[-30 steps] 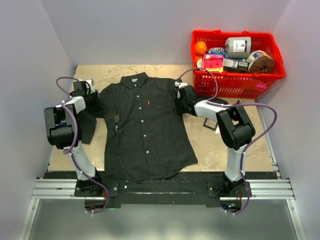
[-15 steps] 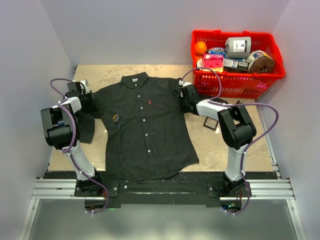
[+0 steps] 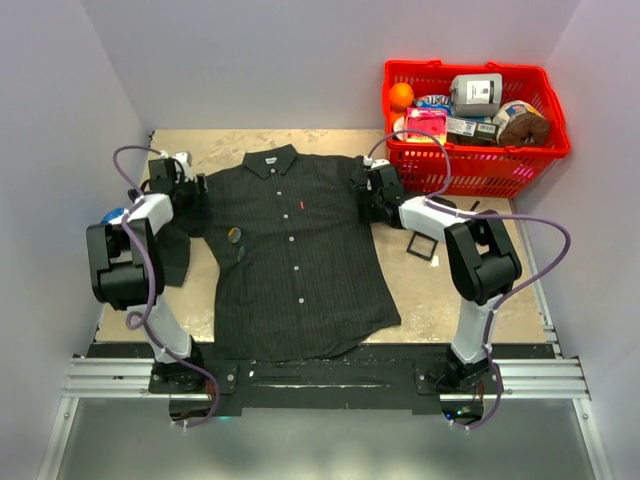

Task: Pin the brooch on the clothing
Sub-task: Smooth out the clothing with brooches at the center of the board.

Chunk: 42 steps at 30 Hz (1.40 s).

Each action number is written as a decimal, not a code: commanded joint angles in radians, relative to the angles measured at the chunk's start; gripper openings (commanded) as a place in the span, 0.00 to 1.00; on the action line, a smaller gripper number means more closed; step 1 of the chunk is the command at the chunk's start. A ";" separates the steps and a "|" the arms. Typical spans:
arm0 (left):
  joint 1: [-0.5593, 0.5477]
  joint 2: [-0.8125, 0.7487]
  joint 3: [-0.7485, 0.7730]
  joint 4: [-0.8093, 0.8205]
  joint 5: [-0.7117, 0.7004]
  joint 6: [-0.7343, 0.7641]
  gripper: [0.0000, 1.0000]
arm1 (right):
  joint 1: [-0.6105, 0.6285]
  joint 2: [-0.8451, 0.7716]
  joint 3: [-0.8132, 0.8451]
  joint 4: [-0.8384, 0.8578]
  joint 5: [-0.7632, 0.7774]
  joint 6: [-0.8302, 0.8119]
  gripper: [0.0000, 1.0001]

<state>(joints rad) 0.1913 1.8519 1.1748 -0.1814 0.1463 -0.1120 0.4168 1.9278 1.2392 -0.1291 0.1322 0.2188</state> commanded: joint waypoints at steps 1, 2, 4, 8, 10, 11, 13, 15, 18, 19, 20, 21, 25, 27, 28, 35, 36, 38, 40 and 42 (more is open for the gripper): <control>-0.042 -0.192 -0.046 0.051 -0.023 -0.011 0.73 | 0.094 -0.102 0.019 -0.010 0.009 -0.033 0.66; -0.049 -0.209 -0.050 0.042 -0.036 -0.017 0.73 | 0.121 -0.111 0.026 -0.030 0.027 -0.039 0.68; -0.049 -0.237 -0.063 0.013 -0.044 -0.031 0.73 | 0.212 -0.112 0.058 -0.052 0.073 -0.052 0.69; -0.049 -0.211 -0.069 -0.108 -0.034 -0.015 0.71 | 0.358 -0.113 0.088 -0.066 0.084 -0.042 0.69; -0.052 -0.188 -0.067 -0.138 -0.039 -0.002 0.67 | 0.422 -0.107 0.095 -0.049 0.049 -0.013 0.69; -0.061 -0.181 -0.069 -0.147 -0.047 0.003 0.65 | 0.438 -0.107 0.094 -0.038 0.038 0.014 0.69; -0.088 -0.168 -0.066 -0.151 -0.086 0.017 0.62 | 0.474 -0.108 0.085 0.003 -0.014 0.039 0.68; -0.107 -0.145 -0.066 -0.161 -0.123 0.031 0.61 | 0.513 -0.124 0.066 0.037 -0.043 0.060 0.68; -0.124 -0.102 -0.040 -0.199 -0.181 0.043 0.61 | 0.566 -0.136 0.051 0.089 -0.080 0.074 0.68; -0.124 -0.096 -0.038 -0.198 -0.188 0.044 0.61 | 0.579 -0.139 0.049 0.100 -0.083 0.079 0.68; -0.125 -0.082 -0.037 -0.201 -0.195 0.048 0.61 | 0.588 -0.138 0.049 0.105 -0.085 0.085 0.68; -0.127 -0.077 -0.035 -0.207 -0.220 0.051 0.61 | 0.602 -0.136 0.048 0.108 -0.091 0.088 0.68; -0.168 -0.065 -0.037 -0.220 -0.289 0.061 0.59 | 0.620 -0.133 0.040 0.126 -0.115 0.106 0.68; -0.181 -0.057 -0.037 -0.225 -0.332 0.066 0.57 | 0.629 -0.136 0.032 0.126 -0.121 0.114 0.68; -0.182 -0.054 -0.037 -0.225 -0.339 0.066 0.56 | 0.634 -0.136 0.032 0.147 -0.126 0.116 0.68; -0.182 0.027 -0.015 -0.243 -0.290 0.075 0.32 | 0.709 -0.116 0.042 0.166 -0.123 0.125 0.68; -0.182 0.036 -0.007 -0.248 -0.290 0.077 0.24 | 0.717 -0.104 0.045 0.169 -0.124 0.126 0.68; -0.184 0.050 -0.004 -0.247 -0.289 0.078 0.16 | 0.740 -0.087 0.063 0.171 -0.126 0.126 0.68; -0.184 0.058 0.003 -0.242 -0.294 0.083 0.10 | 0.755 -0.055 0.075 0.167 -0.121 0.125 0.68; -0.184 0.067 0.014 -0.242 -0.300 0.089 0.05 | 0.774 -0.023 0.089 0.163 -0.115 0.117 0.67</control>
<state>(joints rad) 0.0059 1.8626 1.1751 -0.4072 -0.1390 -0.0513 1.1526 1.8515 1.2808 -0.0032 0.0086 0.3328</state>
